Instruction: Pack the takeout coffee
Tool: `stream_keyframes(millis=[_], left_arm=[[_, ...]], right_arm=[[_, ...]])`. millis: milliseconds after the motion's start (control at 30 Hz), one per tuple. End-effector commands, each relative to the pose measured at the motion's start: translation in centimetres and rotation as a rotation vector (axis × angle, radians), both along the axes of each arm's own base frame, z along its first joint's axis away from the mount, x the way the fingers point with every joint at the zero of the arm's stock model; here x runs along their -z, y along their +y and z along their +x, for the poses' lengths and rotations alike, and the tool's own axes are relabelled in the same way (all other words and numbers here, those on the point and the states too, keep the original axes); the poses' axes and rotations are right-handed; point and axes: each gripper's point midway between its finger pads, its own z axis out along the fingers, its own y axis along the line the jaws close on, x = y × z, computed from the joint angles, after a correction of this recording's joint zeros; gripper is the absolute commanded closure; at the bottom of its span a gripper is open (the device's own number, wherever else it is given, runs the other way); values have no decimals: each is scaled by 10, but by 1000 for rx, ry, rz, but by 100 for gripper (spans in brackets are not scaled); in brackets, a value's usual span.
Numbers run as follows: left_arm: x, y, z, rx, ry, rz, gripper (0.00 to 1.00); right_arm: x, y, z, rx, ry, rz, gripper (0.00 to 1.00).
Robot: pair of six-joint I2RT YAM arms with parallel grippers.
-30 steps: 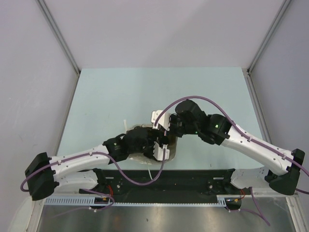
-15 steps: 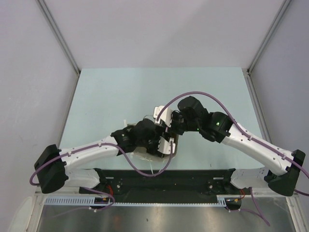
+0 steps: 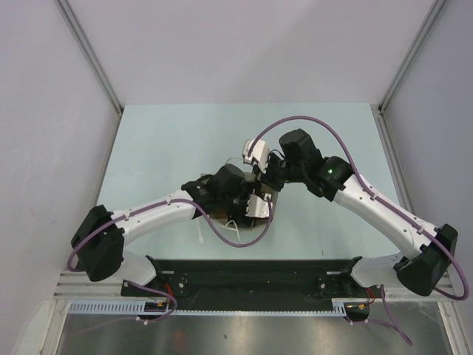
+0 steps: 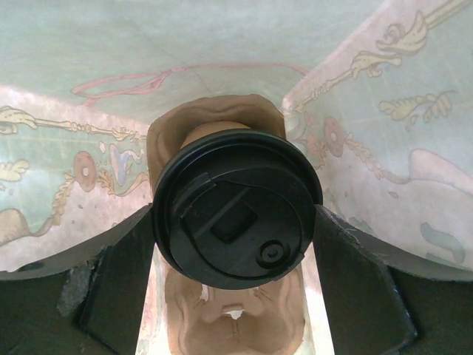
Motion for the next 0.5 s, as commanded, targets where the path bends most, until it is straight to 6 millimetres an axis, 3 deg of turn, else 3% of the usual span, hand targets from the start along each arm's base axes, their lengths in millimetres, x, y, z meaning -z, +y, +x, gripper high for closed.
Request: stream_keyframes(millis=[0,367,467], left_arm=[[3,-7,16,5,33,-13,73],[34,-9,30,0,106,54,73],[39,-3,34,-18,118,63,65]], right_arm=[[-20,22,-21,-133,123,126,100],[-11,15,-5,-127,173,122,100],[-7,12,-1,-119,179,117,100]])
